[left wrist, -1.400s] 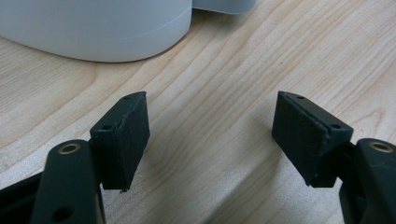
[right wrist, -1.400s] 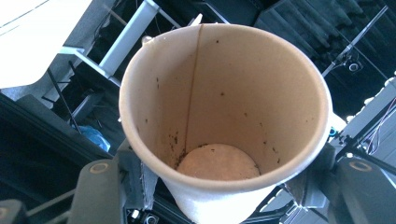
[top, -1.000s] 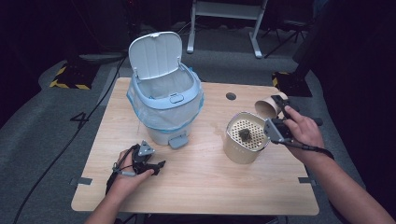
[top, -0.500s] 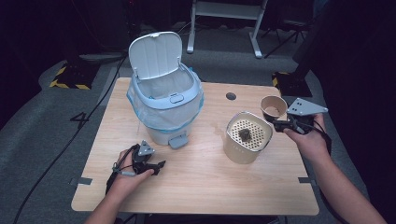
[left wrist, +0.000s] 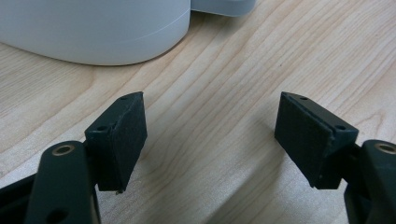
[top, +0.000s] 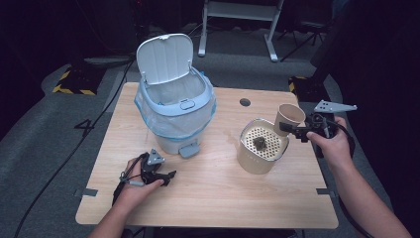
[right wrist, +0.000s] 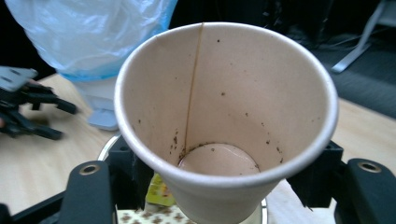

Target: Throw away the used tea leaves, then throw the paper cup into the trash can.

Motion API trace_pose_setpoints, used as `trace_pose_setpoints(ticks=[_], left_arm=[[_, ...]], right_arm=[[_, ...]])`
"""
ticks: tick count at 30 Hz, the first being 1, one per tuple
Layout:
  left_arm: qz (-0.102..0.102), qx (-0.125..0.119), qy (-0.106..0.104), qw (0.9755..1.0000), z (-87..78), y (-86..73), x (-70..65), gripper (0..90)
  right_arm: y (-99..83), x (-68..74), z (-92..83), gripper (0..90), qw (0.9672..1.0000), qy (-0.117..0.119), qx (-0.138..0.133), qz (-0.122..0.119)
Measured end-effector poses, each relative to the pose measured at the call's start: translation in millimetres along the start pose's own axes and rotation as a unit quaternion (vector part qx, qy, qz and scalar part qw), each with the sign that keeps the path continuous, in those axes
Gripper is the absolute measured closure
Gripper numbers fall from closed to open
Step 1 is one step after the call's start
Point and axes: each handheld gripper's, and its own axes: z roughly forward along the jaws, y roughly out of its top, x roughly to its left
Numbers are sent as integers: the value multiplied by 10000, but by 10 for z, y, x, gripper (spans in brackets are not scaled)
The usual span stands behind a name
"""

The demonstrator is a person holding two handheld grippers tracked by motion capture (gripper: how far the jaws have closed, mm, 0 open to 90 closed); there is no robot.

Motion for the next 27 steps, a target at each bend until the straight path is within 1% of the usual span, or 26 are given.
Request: trace_pose_setpoints(ticks=[1, 3, 4, 5, 7, 8, 10, 15, 18, 20, 23, 27], left_arm=[[0, 0, 0, 10000, 0, 0, 0, 255], [0, -2, 0, 10000, 0, 0, -1, 255], [0, -2, 0, 10000, 0, 0, -1, 255], [1, -3, 1, 10000, 0, 0, 0, 255], [0, -3, 0, 10000, 0, 0, 0, 255], [-1, -10, 2, 10000, 2, -1, -1, 253], [4, -10, 1, 10000, 2, 0, 0, 253], [21, -10, 1, 10000, 4, 1, 1, 249], [28, -8, 3, 10000, 4, 3, 1, 247], [29, -11, 6, 10000, 5, 2, 0, 247], [31, -7, 6, 10000, 4, 2, 0, 247], [35, 4, 2, 10000, 3, 3, 0, 247]], right_arm=[[0, 0, 0, 337, 10000, 0, 0, 0], [20, 1, 2, 336, 9998, 99, 80, 143], [20, 1, 2, 336, 9998, 99, 80, 143], [31, 1, -1, 336, 9996, 134, 82, 253], [36, 2, -3, 336, 9996, 106, 79, 239], [47, 5, -5, 336, 9998, 48, 65, 166], [51, 7, -6, 336, 9998, 48, 51, 159], [78, 21, -21, 335, 10000, -34, 30, 10], [88, 35, -28, 334, 10000, -7, 10, -19], [102, 38, -33, 334, 10000, -17, 26, -81], [179, 47, -36, 333, 9998, -17, -15, -183], [286, 43, -8, 331, 9996, 55, -53, -259]])
